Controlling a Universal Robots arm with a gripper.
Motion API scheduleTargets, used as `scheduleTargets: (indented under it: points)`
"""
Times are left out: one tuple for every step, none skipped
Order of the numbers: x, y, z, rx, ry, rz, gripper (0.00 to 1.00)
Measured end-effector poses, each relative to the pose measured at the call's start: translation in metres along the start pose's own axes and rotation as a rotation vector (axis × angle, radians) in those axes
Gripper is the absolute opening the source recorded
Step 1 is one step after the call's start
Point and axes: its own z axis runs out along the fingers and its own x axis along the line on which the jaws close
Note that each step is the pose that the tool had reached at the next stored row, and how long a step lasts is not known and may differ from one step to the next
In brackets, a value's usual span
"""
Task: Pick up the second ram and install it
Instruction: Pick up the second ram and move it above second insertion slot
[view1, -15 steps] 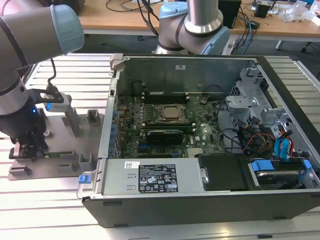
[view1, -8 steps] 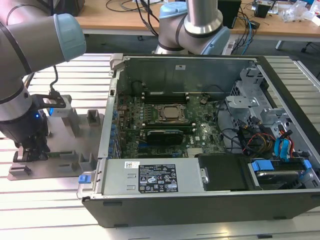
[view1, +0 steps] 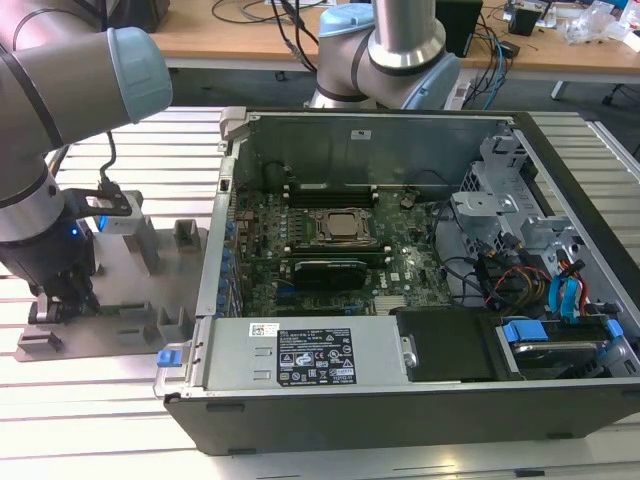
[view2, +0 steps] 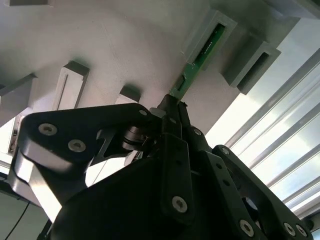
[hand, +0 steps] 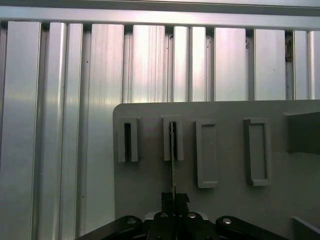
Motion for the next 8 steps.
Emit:
scheduleTargets:
  points:
    - [0.0,0.0,0.0,0.0,0.0,0.0,0.13]
    - [0.0,0.0,0.0,0.0,0.0,0.0,0.13]
    - [0.0,0.0,0.0,0.0,0.0,0.0,0.13]
    - [0.0,0.0,0.0,0.0,0.0,0.0,0.13]
    - [0.0,0.0,-0.0005,0.0002,-0.0001,0.0,0.13]
    - [0.0,0.0001,-0.003,0.0,0.0,0.0,0.13]
    - [-0.0001,0.0002,-0.0048,0.0,-0.0001,0.0,0.13]
    - [-0.0001,0.0004,-0.008,0.0,0.0,0.0,0.13]
